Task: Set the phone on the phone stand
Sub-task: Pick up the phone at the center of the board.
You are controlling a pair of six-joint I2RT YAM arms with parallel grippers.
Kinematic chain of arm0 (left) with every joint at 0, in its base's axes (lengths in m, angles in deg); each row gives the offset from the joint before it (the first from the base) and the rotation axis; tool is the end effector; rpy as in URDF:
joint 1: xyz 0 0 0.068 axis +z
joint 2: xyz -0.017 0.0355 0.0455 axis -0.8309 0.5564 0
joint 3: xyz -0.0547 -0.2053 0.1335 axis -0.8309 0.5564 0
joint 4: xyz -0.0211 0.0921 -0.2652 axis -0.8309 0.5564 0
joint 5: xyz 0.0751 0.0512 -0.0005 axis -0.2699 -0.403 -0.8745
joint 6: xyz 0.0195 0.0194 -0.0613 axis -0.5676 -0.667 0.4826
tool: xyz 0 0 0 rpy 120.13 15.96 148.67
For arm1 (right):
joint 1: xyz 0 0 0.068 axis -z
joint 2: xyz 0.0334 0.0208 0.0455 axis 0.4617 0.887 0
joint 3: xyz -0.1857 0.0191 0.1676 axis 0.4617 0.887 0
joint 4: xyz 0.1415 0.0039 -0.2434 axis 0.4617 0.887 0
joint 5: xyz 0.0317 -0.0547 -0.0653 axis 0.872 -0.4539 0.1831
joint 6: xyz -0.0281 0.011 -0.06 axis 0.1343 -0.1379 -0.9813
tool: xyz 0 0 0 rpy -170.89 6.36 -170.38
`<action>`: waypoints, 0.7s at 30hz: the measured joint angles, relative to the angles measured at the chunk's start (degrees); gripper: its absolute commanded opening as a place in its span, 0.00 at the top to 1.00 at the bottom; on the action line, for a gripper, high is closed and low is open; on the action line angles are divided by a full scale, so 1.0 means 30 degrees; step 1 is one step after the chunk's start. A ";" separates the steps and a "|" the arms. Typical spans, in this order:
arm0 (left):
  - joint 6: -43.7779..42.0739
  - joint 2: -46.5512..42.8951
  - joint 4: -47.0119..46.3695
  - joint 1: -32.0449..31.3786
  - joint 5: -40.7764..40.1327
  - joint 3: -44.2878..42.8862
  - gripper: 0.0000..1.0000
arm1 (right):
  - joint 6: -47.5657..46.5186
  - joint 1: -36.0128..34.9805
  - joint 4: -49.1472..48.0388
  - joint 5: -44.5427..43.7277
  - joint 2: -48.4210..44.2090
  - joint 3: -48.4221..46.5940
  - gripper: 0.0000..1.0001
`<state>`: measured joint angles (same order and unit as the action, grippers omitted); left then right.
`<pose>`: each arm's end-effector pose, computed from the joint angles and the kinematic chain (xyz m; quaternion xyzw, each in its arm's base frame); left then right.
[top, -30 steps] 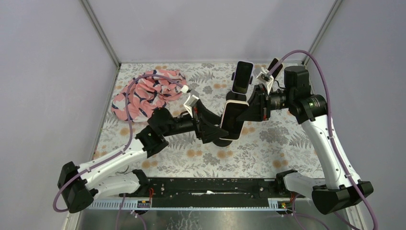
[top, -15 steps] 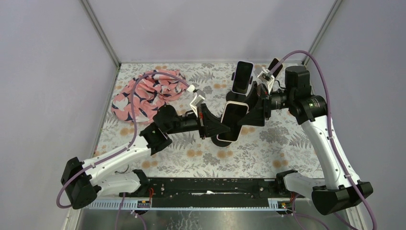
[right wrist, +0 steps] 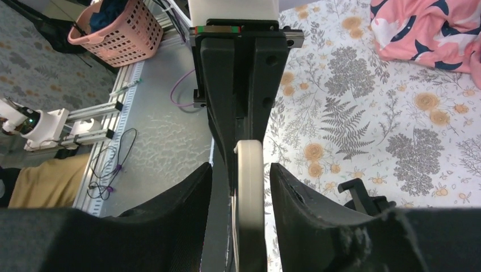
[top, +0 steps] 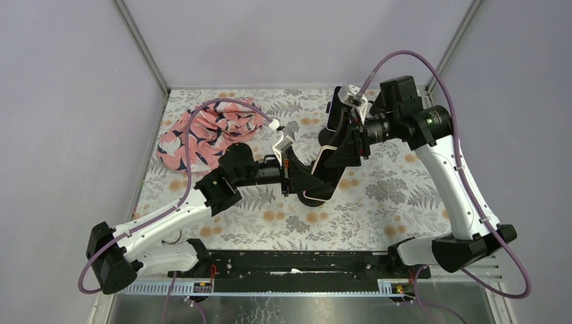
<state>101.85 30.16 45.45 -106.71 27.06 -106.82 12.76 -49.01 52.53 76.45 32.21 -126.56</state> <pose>0.1716 -0.2541 0.3363 0.3351 0.6096 -0.5853 0.4165 0.2295 0.1455 0.4349 -0.5219 0.5629 0.5254 0.3670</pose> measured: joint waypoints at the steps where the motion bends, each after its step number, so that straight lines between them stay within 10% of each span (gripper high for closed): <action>1: -0.0036 0.0000 0.0058 0.0000 0.0000 0.0000 1.00 | -0.0568 -0.0087 0.0845 -0.0197 0.0350 -0.0474 0.50; 8: -0.0131 0.0000 0.0131 0.0000 0.0000 0.0000 1.00 | -0.3956 -0.0342 0.5093 -0.1217 0.1770 -0.2892 0.58; 15: -0.0372 0.0000 0.0146 -0.0051 0.0248 -0.0007 1.00 | -0.5632 -0.0561 0.7220 -0.1698 0.2178 -0.3585 0.91; 21: -0.0554 0.0015 0.0138 -0.0058 0.0277 -0.0029 1.00 | -0.6360 -0.0605 0.8000 -0.1756 0.2535 -0.4167 0.90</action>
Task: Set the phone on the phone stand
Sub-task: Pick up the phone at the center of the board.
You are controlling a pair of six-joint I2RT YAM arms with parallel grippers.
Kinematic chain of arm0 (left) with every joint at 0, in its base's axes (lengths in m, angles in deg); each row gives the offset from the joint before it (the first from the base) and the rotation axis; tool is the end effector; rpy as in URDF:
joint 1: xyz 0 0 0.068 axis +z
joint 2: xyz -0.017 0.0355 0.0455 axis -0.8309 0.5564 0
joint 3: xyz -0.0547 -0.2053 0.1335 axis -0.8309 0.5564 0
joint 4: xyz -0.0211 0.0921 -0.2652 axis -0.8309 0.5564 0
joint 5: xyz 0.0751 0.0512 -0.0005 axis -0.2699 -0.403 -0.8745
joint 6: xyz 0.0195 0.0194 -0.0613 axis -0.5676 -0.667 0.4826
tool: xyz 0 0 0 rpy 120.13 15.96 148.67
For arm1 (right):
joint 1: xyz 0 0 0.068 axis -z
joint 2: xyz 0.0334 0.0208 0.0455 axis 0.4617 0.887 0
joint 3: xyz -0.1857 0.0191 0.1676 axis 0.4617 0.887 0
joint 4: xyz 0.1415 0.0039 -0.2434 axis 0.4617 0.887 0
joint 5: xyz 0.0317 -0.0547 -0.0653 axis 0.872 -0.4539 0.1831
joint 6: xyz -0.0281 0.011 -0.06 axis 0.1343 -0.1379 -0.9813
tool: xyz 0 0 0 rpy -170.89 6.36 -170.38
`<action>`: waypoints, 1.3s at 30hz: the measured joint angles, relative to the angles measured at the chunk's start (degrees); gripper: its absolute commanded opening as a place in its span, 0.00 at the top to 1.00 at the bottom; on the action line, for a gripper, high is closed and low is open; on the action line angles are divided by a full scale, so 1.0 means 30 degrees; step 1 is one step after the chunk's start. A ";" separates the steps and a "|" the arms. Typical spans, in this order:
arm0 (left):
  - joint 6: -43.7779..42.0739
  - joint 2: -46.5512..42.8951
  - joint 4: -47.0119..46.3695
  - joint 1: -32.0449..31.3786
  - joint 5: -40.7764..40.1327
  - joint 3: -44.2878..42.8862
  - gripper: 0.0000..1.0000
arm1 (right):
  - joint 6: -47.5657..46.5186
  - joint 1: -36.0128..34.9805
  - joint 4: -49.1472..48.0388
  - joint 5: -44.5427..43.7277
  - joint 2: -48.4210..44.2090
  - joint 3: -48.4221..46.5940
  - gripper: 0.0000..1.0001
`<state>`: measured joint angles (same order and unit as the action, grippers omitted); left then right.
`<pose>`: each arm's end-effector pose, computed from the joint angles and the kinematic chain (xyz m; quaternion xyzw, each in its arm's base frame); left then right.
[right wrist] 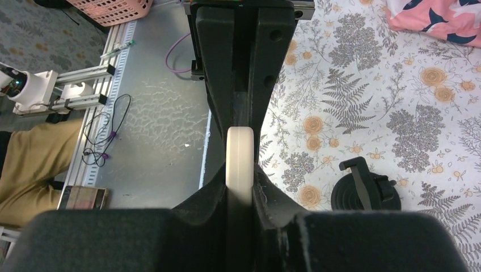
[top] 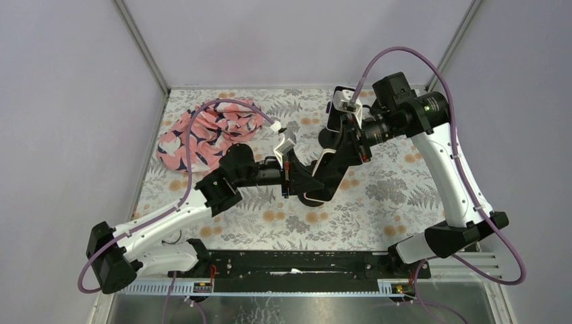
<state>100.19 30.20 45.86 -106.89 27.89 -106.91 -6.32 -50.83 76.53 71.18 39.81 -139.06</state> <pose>0.1701 -0.2548 0.3358 0.3493 0.6039 -0.5820 0.4178 0.2247 0.1509 0.4358 -0.5701 0.5775 0.4847 0.3265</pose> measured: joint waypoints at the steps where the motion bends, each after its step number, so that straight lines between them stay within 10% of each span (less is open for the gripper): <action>1: -0.0015 0.0000 -0.0007 0.0000 0.0000 0.0000 1.00 | -0.0080 -0.0007 0.0117 -0.0015 0.0066 -0.0117 0.90; 8: -0.0058 0.0000 -0.0022 0.0022 0.0000 0.0000 1.00 | -0.0299 -0.0051 0.0459 -0.0080 0.0335 -0.0466 0.74; 14: -0.0117 -0.0007 -0.0015 0.0022 -0.0007 0.0015 1.00 | -0.0459 -0.0102 0.0641 -0.0270 0.0459 -0.0634 0.91; 29: -0.0131 -0.0073 -0.0044 0.0022 -0.0007 0.0080 1.00 | -0.0714 -0.0189 0.1042 -0.0270 0.0801 -0.1042 0.79; 34: -0.0146 -0.0073 -0.0066 0.0022 -0.0007 0.0080 1.00 | -0.0780 -0.0219 0.1122 -0.0291 0.0852 -0.1144 0.94; 39: -0.0226 -0.0073 -0.0015 0.0022 -0.0102 0.0080 0.56 | -0.0940 -0.0328 0.1173 -0.0525 0.0874 -0.1304 1.00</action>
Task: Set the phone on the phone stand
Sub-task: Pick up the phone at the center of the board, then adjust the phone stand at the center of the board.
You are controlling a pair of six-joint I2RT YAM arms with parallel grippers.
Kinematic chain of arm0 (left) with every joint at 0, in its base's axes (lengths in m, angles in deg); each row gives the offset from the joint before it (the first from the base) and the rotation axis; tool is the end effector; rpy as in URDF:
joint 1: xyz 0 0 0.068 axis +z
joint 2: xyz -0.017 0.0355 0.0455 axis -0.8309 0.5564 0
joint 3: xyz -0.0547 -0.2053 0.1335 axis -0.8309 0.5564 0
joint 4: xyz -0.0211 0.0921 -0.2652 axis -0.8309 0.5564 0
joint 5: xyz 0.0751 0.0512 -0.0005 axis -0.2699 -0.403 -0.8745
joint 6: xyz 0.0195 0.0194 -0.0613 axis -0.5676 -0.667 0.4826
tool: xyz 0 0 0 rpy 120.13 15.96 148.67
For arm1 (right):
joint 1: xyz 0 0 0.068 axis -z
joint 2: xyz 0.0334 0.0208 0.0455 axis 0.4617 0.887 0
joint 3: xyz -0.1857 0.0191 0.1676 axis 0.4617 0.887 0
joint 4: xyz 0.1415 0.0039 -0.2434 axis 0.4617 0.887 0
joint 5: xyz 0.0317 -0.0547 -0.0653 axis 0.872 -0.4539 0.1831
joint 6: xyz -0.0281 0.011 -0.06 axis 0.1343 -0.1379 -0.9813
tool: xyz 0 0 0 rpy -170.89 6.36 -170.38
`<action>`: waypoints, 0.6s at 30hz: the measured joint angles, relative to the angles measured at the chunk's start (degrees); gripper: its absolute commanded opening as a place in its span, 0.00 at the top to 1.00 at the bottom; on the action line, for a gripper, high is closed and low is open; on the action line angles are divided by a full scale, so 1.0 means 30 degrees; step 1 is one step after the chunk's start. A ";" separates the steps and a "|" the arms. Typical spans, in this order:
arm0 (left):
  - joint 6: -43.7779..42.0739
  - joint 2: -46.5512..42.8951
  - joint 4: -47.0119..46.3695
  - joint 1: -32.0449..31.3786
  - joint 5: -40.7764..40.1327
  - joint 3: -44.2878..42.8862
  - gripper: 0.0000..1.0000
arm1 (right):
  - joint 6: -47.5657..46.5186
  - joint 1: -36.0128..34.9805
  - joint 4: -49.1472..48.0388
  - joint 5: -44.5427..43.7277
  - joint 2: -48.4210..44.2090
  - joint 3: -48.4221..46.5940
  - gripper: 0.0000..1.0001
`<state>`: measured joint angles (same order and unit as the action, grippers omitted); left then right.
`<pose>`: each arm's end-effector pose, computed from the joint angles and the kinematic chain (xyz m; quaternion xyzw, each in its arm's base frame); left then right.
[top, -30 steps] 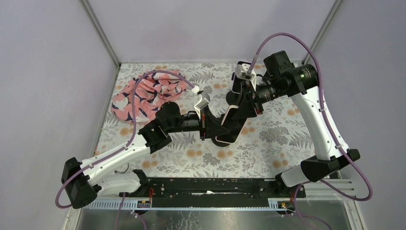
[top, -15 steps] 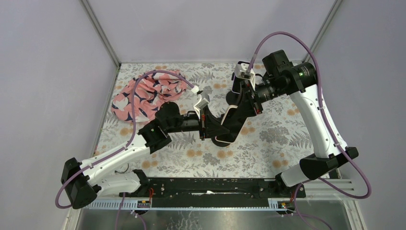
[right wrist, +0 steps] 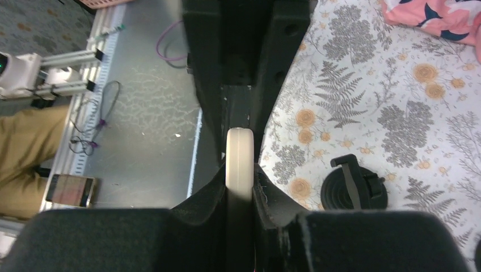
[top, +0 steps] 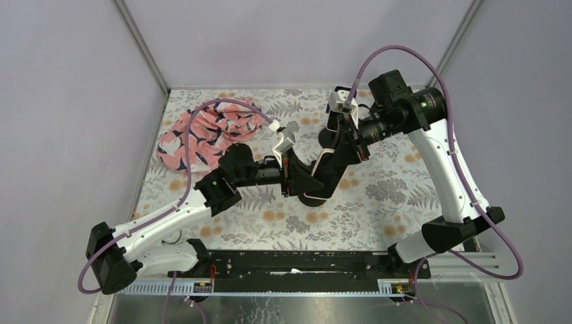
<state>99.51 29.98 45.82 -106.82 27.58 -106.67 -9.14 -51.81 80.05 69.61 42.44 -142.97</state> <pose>0.1702 -0.2540 0.3354 0.3508 0.6028 -0.5782 0.4233 0.2269 0.1563 0.4385 -0.5846 0.5757 0.4741 0.3194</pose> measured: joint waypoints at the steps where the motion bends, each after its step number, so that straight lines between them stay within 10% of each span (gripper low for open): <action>1: 0.0029 0.0000 0.0000 0.0007 -0.0080 0.0000 0.45 | -0.0138 -0.0044 0.0007 -0.0131 0.0015 -0.0058 1.00; 8: -0.0036 -0.2834 0.0408 0.1078 -0.1792 0.1304 0.07 | -0.1909 -0.0255 0.0109 -0.2528 0.0401 -0.0007 1.00; 18: -0.1894 -0.5756 -0.1872 0.1647 -0.4656 0.7504 0.01 | -0.5282 -0.0255 0.0255 -0.4532 0.1486 -0.0109 1.00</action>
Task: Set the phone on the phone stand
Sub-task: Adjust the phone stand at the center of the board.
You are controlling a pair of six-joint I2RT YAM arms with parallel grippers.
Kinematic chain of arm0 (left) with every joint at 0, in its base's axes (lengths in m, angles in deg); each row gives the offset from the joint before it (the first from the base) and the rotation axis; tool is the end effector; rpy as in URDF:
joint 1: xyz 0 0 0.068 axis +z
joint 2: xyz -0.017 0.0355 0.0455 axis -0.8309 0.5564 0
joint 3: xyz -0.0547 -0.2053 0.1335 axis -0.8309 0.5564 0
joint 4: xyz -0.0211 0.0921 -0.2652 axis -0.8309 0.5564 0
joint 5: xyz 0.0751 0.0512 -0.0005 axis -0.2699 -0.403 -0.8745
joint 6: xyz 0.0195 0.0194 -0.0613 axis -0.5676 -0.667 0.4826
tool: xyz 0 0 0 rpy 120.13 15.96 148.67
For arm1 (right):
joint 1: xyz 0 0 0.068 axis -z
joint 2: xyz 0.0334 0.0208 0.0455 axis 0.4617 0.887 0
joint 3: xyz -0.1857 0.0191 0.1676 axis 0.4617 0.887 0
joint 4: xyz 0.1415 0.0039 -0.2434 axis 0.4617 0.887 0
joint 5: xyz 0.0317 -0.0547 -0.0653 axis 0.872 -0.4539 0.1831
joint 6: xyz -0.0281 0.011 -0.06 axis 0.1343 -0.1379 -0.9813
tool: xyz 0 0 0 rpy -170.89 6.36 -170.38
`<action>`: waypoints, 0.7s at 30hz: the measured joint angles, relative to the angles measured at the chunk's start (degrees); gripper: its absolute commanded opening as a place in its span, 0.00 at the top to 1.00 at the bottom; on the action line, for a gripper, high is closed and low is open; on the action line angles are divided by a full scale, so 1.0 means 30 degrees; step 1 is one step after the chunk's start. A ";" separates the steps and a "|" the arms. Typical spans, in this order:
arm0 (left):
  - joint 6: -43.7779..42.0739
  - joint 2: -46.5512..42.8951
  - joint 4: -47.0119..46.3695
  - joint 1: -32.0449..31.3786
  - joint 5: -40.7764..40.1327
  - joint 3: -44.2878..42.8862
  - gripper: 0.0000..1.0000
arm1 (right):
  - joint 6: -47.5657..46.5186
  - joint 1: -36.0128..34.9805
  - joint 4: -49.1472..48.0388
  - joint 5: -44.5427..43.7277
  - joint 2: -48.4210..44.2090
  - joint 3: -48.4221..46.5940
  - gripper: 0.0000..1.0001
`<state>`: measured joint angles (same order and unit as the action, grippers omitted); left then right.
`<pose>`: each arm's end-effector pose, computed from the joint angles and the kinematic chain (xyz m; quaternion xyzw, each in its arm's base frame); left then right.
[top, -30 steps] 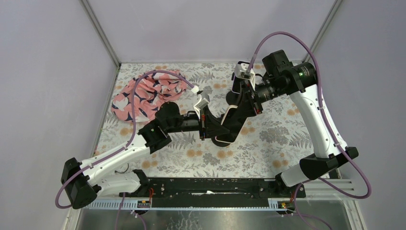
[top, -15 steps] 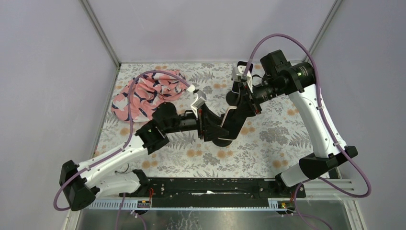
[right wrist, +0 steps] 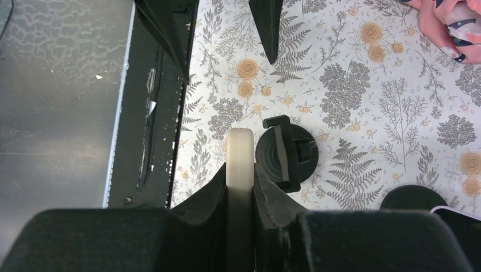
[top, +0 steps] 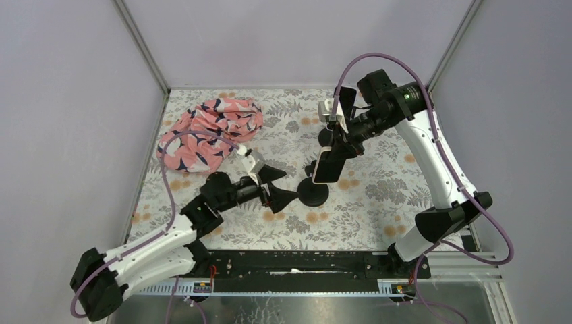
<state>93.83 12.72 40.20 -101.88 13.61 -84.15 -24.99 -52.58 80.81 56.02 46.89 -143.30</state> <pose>0.1617 -0.1912 0.2697 0.2761 0.6368 -0.4783 0.5380 0.2526 0.1652 0.4092 -0.6739 0.5646 0.3451 0.3287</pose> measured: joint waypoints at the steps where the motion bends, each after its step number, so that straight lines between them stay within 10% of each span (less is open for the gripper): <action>1: -0.0306 0.0466 -0.0488 0.0000 -0.0270 0.0612 0.01 | -0.0189 0.0000 -0.0015 -0.0073 0.0117 -0.0015 1.00; 21: -0.5544 1.3325 -1.4702 -0.2011 -0.3738 0.2011 0.10 | -0.0801 0.3045 0.0007 0.1399 0.0590 -0.0860 1.00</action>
<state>77.20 52.69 -3.91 -107.91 2.40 -78.12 -27.39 -43.44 80.83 60.21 48.66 -145.88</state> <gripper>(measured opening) 0.941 0.215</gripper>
